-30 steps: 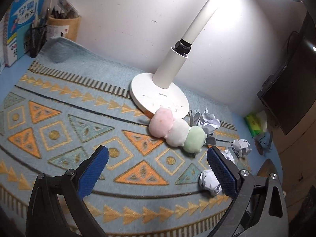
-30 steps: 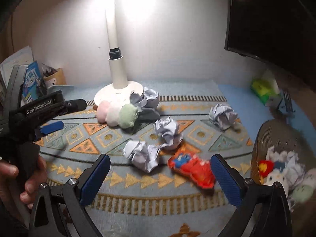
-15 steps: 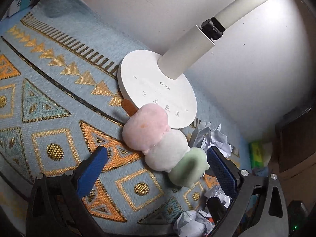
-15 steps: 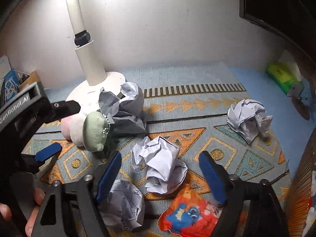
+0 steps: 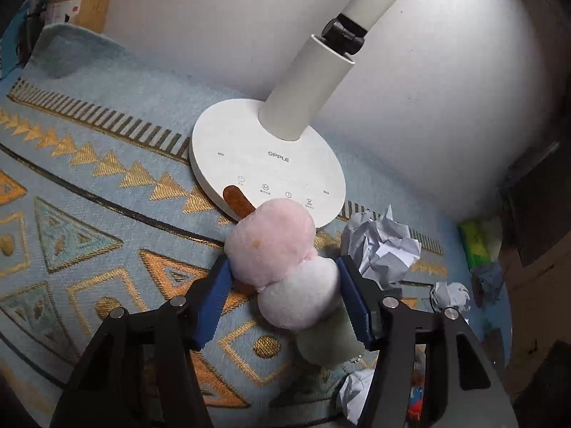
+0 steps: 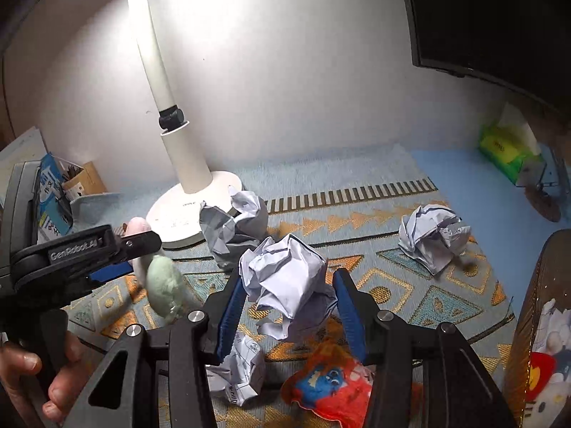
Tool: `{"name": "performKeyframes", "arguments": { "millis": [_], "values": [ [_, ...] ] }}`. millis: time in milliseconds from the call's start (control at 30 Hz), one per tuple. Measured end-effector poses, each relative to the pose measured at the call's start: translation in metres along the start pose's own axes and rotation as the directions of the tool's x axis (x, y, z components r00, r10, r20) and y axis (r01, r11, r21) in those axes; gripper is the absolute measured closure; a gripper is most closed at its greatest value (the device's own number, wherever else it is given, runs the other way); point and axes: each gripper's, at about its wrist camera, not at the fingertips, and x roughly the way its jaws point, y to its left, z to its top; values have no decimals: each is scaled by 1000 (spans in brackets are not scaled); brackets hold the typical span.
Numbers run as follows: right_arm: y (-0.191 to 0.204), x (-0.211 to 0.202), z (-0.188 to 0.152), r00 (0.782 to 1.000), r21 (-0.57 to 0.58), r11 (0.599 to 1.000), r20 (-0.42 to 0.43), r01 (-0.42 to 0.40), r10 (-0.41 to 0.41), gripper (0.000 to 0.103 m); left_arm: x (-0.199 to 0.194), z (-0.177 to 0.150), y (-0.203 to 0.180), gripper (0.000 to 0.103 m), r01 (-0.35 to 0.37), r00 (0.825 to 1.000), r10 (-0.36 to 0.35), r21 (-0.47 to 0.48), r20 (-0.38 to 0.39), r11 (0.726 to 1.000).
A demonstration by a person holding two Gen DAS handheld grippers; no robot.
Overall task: Organize objects
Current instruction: 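Grasp the pastel stacked plush with the left tool while the right tool grasps a paper ball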
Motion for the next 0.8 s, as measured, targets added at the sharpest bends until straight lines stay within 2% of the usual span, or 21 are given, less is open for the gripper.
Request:
{"name": "performKeyframes", "arguments": {
  "millis": [167, 233, 300, 333, 367, 433, 500, 567, 633, 700, 733, 800],
  "values": [
    [16, -15, -3, 997, -49, 998, 55, -45, 48, 54, -61, 1, 5, 46, -18, 999, 7, 199, 54, 980],
    [26, -28, -5, 992, -81, 995, 103, -60, 68, 54, -85, -2, 13, 46, -24, 999, 11, 276, 51, 961],
    [41, -50, -9, 985, -116, 993, 173, 23, -2, 54, -111, -10, 20, 46, -69, 997, 49, 346, 68, 936],
    [47, -63, -12, 981, -115, 993, 192, 31, -8, 54, -122, -13, 23, 46, -96, 994, 72, 371, 80, 924],
    [52, -74, -17, 981, -113, 994, 191, -9, 30, 53, -131, -18, 26, 46, -108, 993, 81, 388, 85, 915],
    [67, -89, -31, 981, -125, 987, 152, -104, 123, 53, -144, -28, 34, 46, -107, 994, 93, 417, 54, 903],
    [83, -92, -52, 982, -164, 974, 82, -156, 171, 53, -152, -44, 38, 45, -90, 995, 97, 470, 11, 878],
    [90, -87, -76, 989, -198, 970, 22, -140, 147, 53, -148, -62, 38, 45, -119, 991, 136, 528, 8, 841],
    [88, -74, -94, 997, -206, 976, -23, -75, 72, 53, -143, -80, 37, 45, -178, 981, 189, 562, 40, 808],
    [80, -66, -94, 995, -168, 983, -79, -78, 65, 53, -135, -93, 38, 44, -138, 986, 164, 574, 6, 808],
    [74, -70, -93, 994, -154, 984, -64, -92, 83, 53, -129, -99, 37, 44, -117, 988, 154, 579, -14, 807],
    [68, -71, -93, 996, -146, 985, -40, -90, 85, 53, -115, -110, 30, 41, -122, 987, 162, 607, -12, 785]
  ]
}}
